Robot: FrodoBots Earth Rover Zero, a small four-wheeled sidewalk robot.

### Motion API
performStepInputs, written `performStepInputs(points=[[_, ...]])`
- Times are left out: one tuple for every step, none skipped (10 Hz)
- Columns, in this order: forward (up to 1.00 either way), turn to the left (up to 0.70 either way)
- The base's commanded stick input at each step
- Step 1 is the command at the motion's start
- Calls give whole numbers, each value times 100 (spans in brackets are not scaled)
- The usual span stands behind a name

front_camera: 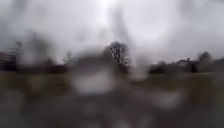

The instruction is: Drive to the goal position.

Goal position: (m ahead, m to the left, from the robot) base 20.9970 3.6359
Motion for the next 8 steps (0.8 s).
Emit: performStepInputs(points=[[85,0],[85,0],[85,0],[85,0],[85,0],[85,0],[85,0],[85,0]])
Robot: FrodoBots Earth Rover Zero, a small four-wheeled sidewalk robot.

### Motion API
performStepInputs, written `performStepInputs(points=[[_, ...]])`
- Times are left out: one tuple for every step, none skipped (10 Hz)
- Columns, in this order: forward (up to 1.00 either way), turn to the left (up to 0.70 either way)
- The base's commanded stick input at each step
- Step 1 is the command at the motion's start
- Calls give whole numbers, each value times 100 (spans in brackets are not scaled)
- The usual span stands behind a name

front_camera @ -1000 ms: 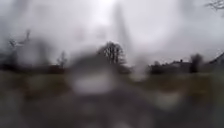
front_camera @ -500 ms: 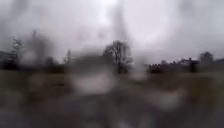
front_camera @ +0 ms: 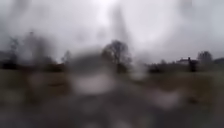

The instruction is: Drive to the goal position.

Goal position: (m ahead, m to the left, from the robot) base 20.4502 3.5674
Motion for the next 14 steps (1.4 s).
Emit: performStepInputs(points=[[85,0],[85,0],[85,0],[85,0],[85,0],[85,18],[85,34],[85,31],[85,17],[85,0],[85,0],[85,0],[85,0],[85,0]])
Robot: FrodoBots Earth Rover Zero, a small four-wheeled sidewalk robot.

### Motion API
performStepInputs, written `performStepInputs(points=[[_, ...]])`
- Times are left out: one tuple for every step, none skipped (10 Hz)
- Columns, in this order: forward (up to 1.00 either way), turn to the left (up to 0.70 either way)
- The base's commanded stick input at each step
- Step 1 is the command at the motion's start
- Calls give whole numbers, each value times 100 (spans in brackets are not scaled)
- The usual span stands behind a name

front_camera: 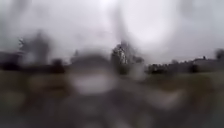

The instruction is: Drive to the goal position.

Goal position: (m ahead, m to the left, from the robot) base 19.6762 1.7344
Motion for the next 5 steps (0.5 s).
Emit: performStepInputs(points=[[85,0],[85,0],[85,0],[85,0],[85,0]])
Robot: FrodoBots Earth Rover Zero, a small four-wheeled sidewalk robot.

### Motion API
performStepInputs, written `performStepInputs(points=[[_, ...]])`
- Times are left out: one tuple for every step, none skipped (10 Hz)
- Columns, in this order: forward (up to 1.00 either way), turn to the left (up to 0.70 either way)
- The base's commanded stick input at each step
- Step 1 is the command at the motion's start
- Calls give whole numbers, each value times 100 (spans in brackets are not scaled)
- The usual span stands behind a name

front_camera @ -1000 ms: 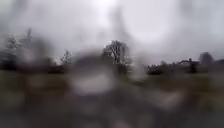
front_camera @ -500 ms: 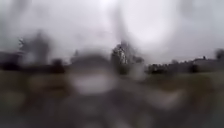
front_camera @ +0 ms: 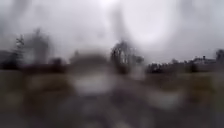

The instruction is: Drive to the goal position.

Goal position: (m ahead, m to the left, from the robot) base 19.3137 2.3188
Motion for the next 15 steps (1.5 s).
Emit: performStepInputs(points=[[85,0],[85,0],[85,0],[85,0],[85,0],[85,0],[85,0],[85,0],[85,0],[85,0],[85,0],[85,0],[85,0],[85,0],[85,0]])
